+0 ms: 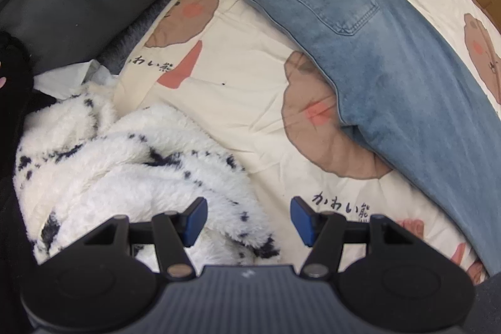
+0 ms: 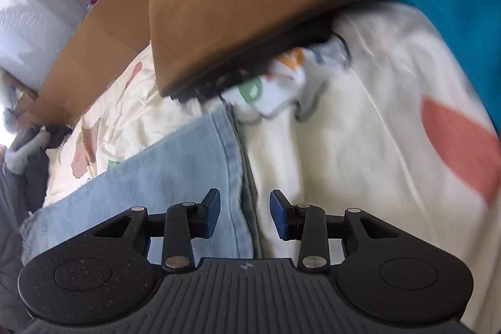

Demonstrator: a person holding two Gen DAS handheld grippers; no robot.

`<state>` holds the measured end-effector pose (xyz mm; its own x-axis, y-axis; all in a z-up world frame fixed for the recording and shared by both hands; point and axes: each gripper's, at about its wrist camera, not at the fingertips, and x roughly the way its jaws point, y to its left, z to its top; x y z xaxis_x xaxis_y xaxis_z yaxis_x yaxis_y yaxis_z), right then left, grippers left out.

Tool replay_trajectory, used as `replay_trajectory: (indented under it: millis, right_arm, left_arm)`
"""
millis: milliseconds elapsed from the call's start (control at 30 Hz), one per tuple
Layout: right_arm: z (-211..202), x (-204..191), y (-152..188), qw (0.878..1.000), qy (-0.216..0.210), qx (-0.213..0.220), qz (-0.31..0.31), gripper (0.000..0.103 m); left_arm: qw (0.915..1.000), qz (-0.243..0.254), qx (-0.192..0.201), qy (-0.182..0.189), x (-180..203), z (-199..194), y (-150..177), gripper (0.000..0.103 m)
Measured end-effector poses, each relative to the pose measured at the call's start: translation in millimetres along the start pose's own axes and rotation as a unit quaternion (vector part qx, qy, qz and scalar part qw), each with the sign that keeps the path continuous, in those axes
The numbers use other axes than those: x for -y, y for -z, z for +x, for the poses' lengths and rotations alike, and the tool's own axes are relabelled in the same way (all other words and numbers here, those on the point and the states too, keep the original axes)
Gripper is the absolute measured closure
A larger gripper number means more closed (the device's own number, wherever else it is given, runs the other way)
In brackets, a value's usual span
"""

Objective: Fold clothes

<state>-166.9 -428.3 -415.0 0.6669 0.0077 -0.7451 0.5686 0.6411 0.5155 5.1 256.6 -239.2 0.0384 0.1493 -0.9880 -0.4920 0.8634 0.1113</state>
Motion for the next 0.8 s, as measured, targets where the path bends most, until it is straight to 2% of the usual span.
replay_trajectory:
  millis: [233, 467, 533, 567, 600, 700, 800]
  right_arm:
    - [36.9, -23.0, -35.0, 0.998, 0.019, -0.008, -0.061, 0.064]
    - [62.7, -33.0, -55.9, 0.993, 0.045, -0.012, -0.112, 0.065]
    - [64.3, -38.0, -59.4, 0.99, 0.046, -0.008, -0.134, 0.072]
    - [65.0, -41.0, -60.8, 0.989, 0.043, -0.009, -0.144, 0.082]
    - [65.6, -43.9, -62.0, 0.987, 0.04, -0.009, -0.154, 0.085]
    - [64.8, -51.7, -63.7, 0.981, 0.047, -0.006, -0.188, 0.09]
    - [57.8, -54.1, -68.7, 0.981, 0.039, 0.008, -0.188, 0.092]
  left_arm:
    - [1.0, -0.006, 0.001, 0.0, -3.2, 9.2, -2.5, 0.041]
    - [0.9998, -0.017, -0.008, -0.002, -9.2, 22.0, 2.9, 0.041]
    - [0.9998, -0.018, -0.012, -0.004, -9.9, 26.3, 5.3, 0.041]
    - [0.9997, -0.018, -0.014, -0.004, -10.1, 28.1, 6.4, 0.041]
    - [0.9997, -0.018, -0.016, -0.004, -10.2, 30.0, 7.3, 0.041]
    - [0.9997, -0.017, -0.017, -0.004, -9.5, 33.8, 7.9, 0.041]
    - [0.9997, -0.019, -0.013, -0.004, -8.2, 33.9, 4.0, 0.041]
